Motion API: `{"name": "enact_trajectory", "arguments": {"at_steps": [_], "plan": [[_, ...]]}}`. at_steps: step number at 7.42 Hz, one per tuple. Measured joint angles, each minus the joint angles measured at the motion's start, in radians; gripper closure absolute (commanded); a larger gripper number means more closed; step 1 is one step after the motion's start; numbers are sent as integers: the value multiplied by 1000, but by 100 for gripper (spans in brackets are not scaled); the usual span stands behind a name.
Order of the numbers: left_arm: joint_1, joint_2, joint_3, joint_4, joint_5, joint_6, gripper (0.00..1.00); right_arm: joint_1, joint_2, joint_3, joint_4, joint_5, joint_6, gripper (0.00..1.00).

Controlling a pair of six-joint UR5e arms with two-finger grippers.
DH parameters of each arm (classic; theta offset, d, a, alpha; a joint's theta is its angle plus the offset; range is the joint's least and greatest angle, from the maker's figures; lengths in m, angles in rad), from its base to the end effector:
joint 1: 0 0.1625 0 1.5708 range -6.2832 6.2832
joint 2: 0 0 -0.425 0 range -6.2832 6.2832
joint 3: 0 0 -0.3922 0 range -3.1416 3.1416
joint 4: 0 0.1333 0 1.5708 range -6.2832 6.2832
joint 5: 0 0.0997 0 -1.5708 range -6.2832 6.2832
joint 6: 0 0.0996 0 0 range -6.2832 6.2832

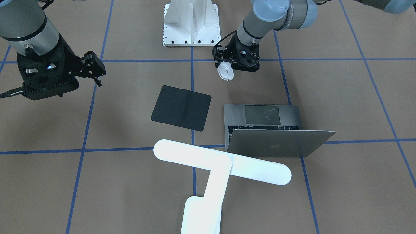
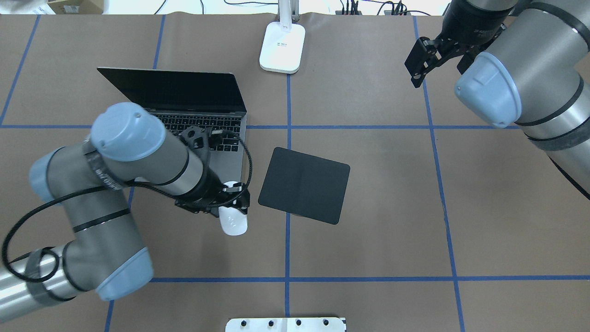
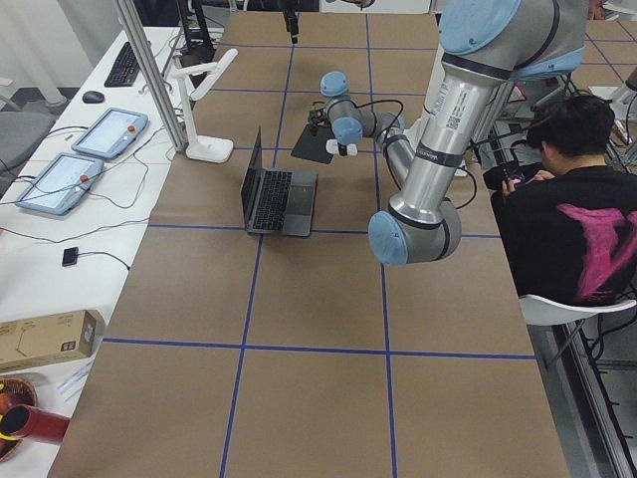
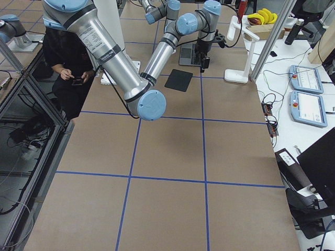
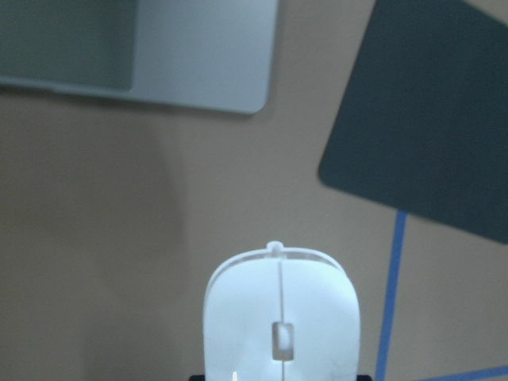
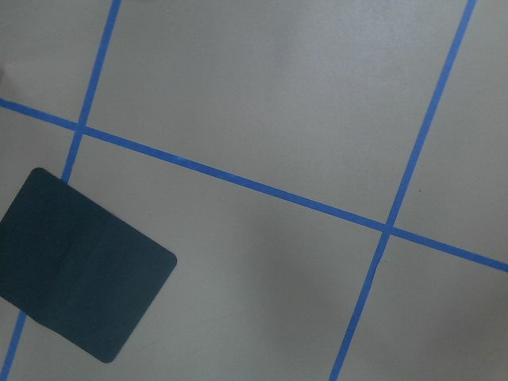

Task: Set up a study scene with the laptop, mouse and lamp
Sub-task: 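Carry the mouse with the left gripper and lower it onto the mousepad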

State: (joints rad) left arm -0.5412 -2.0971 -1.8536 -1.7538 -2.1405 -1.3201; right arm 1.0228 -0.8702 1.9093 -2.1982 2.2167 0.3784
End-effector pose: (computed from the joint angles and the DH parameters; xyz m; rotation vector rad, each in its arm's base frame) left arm 0.4809 -0.3819 0.2086 -0.1090 1.0867 0.0214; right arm -0.2479 -0.5470 0.1823 0.0711 -0.7493 -0.2945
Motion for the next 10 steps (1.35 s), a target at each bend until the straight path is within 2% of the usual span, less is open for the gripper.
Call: {"name": "enact_trajectory", "arguments": {"at_steps": [3,5,7,9,10], "plan": [[-9,-232,265,-11,33,1,38,38,-29,-4,2,46,-5,0],[-10,-315,395,-40,62,9,38,59,-39,-8,3,73,-7,0],[-11,-346,462,-71,83,14,38,64,-50,-10,3,73,-3,0],[-11,-361,493,-79,95,15,31,66,-54,-12,3,71,-1,0],[-11,-364,501,-79,96,16,31,67,-54,-13,3,65,-1,0]]}}
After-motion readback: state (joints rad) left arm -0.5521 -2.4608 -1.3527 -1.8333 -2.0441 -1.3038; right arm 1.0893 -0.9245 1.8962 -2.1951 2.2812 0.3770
